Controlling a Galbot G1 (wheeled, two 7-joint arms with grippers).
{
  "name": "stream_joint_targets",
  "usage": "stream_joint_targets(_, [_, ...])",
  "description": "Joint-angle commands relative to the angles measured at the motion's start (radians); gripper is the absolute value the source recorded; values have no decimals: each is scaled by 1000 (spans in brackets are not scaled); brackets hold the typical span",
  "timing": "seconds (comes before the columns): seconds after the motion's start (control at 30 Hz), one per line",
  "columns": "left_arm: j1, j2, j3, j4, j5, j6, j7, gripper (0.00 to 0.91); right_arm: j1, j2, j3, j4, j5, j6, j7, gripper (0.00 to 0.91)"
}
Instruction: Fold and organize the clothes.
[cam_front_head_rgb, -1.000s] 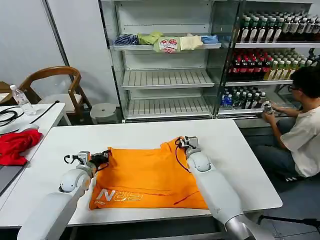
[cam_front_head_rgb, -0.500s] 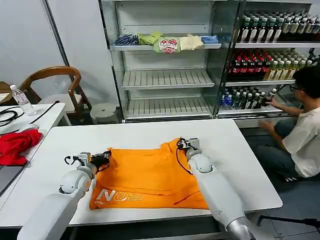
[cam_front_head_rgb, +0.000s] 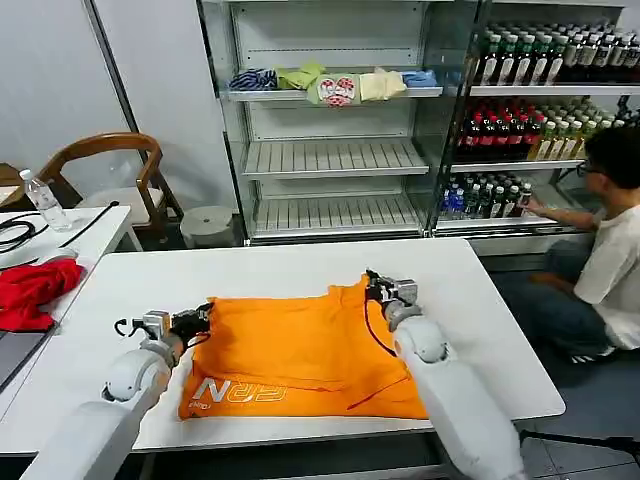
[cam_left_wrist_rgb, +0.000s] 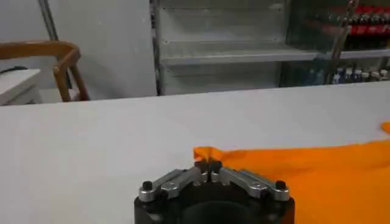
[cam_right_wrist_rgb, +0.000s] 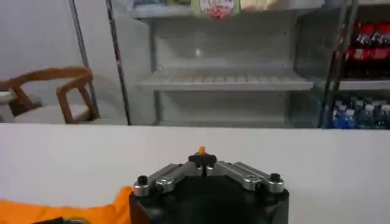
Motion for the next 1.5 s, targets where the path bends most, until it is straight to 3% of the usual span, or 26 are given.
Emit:
stream_joint_targets(0.03, [231,24,-96,-231,1,-4,-36,0,-228,-114,27,310,26,-9,9,0])
stream_joint_targets(0.33, [337,32,-169,-335,-1,-4,-40,0,-372,-168,79,435,30,-19,29,0])
stream_joint_targets(0.7, [370,42,-186,-330,5,-7,-37,0,-417,-190,113,484,25,-30,42,0])
stream_joint_targets(1.2, [451,41,-221,-379,14,0,-38,0,-538,-183,186,609,7,-104,55,0])
stream_joint_targets(1.5, [444,44,-229,-373,12,-1,-36,10,-610,-181,224,634,6,-106,54,0])
